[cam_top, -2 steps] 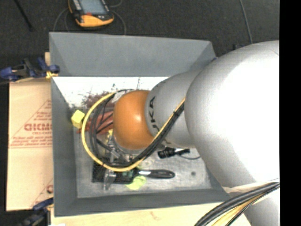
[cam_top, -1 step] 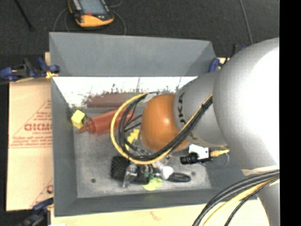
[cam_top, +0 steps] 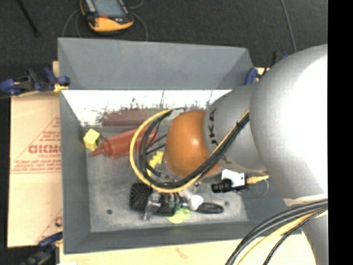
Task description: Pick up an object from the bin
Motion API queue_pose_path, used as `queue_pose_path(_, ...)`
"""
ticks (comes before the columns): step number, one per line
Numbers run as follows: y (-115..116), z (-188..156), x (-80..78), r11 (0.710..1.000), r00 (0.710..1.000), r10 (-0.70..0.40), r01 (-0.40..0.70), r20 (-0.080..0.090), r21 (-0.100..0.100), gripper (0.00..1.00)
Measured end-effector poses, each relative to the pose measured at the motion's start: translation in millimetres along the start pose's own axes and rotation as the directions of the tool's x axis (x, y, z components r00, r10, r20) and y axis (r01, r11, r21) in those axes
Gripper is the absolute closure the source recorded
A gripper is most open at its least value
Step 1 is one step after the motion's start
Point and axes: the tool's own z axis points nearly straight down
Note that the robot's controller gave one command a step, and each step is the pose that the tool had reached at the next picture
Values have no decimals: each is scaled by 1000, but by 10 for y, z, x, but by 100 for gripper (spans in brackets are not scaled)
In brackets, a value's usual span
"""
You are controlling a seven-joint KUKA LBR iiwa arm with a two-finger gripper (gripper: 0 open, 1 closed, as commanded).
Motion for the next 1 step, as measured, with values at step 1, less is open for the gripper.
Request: queue_pose_path(1,183,-1377,-57,999,999,-39,40,-14,10,100)
